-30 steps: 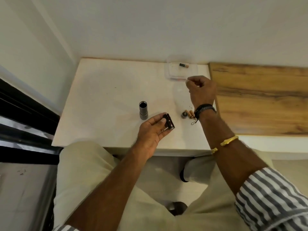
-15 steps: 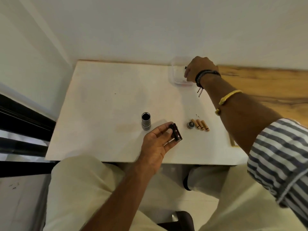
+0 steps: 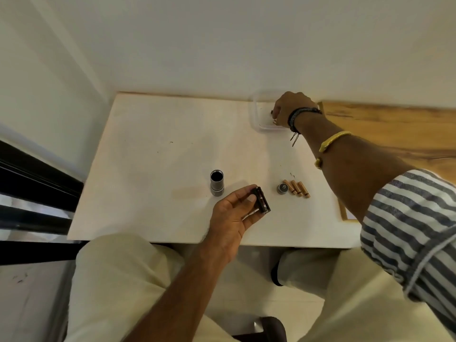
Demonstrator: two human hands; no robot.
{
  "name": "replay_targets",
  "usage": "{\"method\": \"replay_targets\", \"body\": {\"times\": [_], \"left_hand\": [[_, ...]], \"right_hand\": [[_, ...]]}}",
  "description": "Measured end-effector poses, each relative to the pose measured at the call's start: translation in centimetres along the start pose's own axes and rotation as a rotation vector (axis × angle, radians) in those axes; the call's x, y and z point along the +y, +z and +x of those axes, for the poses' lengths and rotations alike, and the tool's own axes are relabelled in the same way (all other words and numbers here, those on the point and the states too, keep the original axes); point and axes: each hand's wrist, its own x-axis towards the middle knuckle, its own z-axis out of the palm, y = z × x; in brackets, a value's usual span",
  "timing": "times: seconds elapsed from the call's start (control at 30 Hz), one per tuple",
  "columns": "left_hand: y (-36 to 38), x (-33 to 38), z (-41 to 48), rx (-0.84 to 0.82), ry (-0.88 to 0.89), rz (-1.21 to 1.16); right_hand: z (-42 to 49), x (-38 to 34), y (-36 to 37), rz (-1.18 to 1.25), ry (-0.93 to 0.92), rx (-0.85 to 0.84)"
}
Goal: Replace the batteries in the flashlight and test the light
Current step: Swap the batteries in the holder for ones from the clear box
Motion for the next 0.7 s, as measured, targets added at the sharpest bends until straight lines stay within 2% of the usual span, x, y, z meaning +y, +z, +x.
{"method": "replay_targets", "body": {"times": [0.23,0.37,0.5,0.7], "left_hand": [[0.1,0.3,0.1,0.004,0.012,0.005],[0.2,0.4,-0.5,0.003,0.027,0.005],[0.4,0.4,-1.0,0.032,0.042,0.029],[-0.2,0.2,-2.1,0.034,0.056,0.111]], "right_hand": [[-4.4,-0.1,-1.1,0.449,0.042,0.228],[-10.0,-1.0,0.0,0.618,-0.015,0.336],[-16.6,-1.0,2.7,0.841,-0.018,0.322],[-24.2,0.7,6.5,1.018,0.044,0.272]]}}
